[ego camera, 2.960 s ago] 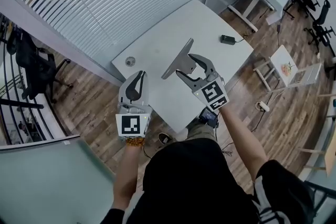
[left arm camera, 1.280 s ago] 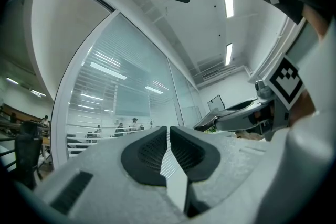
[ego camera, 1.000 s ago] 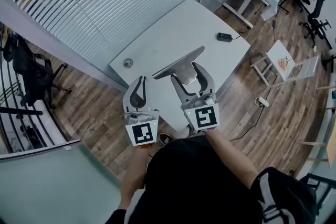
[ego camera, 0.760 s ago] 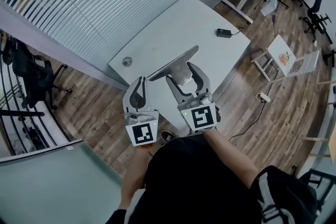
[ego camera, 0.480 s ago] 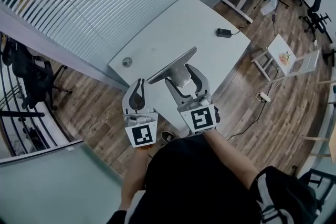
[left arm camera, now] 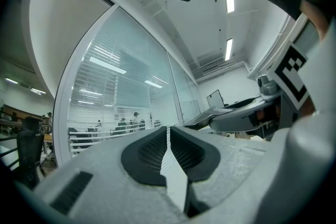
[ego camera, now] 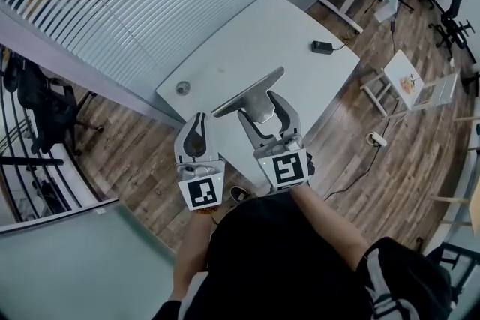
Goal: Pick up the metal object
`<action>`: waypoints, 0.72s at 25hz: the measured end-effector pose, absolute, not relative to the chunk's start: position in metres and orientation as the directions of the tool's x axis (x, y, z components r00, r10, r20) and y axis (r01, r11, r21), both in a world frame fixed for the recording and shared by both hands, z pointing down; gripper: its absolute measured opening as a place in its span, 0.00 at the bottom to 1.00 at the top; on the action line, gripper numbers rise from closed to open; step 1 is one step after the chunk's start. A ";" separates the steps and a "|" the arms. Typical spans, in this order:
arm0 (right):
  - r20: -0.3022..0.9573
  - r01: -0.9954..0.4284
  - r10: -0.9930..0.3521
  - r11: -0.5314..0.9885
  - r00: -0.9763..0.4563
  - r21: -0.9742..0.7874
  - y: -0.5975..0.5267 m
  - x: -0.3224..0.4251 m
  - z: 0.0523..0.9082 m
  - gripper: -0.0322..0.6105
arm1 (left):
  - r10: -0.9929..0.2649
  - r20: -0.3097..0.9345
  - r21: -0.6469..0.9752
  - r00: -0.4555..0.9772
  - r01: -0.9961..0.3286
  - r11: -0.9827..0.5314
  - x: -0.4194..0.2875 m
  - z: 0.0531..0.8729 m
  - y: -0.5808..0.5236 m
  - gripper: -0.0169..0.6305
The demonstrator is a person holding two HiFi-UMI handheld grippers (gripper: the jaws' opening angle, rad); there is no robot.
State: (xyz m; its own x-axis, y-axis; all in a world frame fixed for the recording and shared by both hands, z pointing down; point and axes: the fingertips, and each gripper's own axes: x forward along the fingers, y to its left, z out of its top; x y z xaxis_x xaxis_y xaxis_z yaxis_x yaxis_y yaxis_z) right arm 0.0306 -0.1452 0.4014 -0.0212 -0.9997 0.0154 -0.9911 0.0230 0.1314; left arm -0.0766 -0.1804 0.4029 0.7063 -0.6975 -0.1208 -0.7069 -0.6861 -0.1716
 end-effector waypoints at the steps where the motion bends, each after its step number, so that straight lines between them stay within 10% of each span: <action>1: 0.019 -0.991 -1.000 0.021 -0.018 0.134 -0.146 0.031 0.403 0.50 | -0.698 -0.122 -0.172 0.706 -0.707 -0.686 -0.077 0.404 -0.181 0.08; 18: 0.071 -0.988 -0.997 -0.023 0.034 0.153 -0.154 0.032 0.421 0.50 | -0.713 -0.118 -0.154 0.691 -0.722 -0.675 -0.087 0.410 -0.185 0.08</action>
State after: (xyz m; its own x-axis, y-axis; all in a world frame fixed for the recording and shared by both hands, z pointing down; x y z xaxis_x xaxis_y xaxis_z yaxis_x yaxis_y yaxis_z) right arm 0.0324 -0.1544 0.4206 0.0342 -0.9969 0.0714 -0.9880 -0.0229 0.1526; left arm -0.0865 -0.1855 0.4098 0.6915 -0.7127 -0.1178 -0.7218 -0.6749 -0.1536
